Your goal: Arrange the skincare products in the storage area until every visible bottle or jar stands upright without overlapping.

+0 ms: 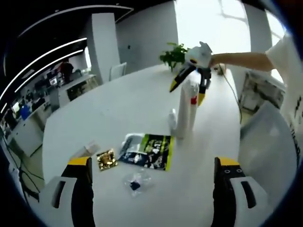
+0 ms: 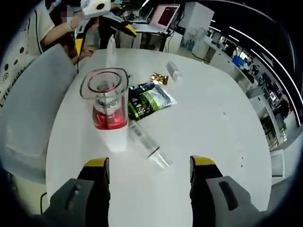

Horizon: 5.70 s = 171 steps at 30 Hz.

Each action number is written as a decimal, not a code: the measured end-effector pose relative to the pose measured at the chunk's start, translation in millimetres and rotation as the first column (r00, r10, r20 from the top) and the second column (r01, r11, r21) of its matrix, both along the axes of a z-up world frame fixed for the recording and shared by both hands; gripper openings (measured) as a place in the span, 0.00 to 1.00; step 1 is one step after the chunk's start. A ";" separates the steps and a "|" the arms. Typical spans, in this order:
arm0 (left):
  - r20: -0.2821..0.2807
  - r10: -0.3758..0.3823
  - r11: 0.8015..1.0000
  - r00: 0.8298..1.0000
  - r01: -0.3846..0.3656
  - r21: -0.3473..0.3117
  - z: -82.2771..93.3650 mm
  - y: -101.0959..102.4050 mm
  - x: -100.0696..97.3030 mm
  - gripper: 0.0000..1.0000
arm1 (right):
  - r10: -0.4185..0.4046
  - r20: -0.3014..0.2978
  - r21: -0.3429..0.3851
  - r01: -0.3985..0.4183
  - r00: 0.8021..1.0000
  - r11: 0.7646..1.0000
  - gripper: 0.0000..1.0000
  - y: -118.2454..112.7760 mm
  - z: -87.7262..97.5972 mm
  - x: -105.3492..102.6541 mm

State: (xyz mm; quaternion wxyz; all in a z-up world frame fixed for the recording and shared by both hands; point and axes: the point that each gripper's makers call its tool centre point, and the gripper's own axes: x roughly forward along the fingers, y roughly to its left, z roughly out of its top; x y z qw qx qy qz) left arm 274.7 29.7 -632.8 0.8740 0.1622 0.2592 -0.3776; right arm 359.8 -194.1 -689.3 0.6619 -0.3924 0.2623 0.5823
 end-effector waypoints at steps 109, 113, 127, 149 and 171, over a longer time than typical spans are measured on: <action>-0.022 -0.086 0.996 0.996 0.086 0.009 -0.5 -19.9 -33.7 0.90 | -0.066 -0.012 -0.193 0.062 0.998 0.979 0.18 -17.4 -9.4 29.6; -0.015 -0.089 0.995 0.996 0.090 0.038 -0.9 -18.3 -33.0 0.90 | -0.080 0.028 -0.196 0.084 0.996 0.977 0.18 -27.6 -0.4 30.8; -0.007 -0.110 0.994 0.994 0.111 0.022 1.6 -26.8 -38.5 0.89 | -0.139 0.110 -0.262 0.164 0.984 0.951 0.18 -75.9 16.3 12.2; -0.004 -0.108 0.994 0.994 0.108 0.022 1.5 -30.0 -52.2 0.87 | -0.125 0.169 -0.298 0.172 0.978 0.939 0.18 -90.1 27.1 -53.2; 0.007 -0.182 0.981 0.983 0.181 0.062 -3.7 -55.9 -68.8 0.83 | -0.047 0.151 -0.254 0.084 0.987 0.964 0.19 -38.4 33.8 -105.1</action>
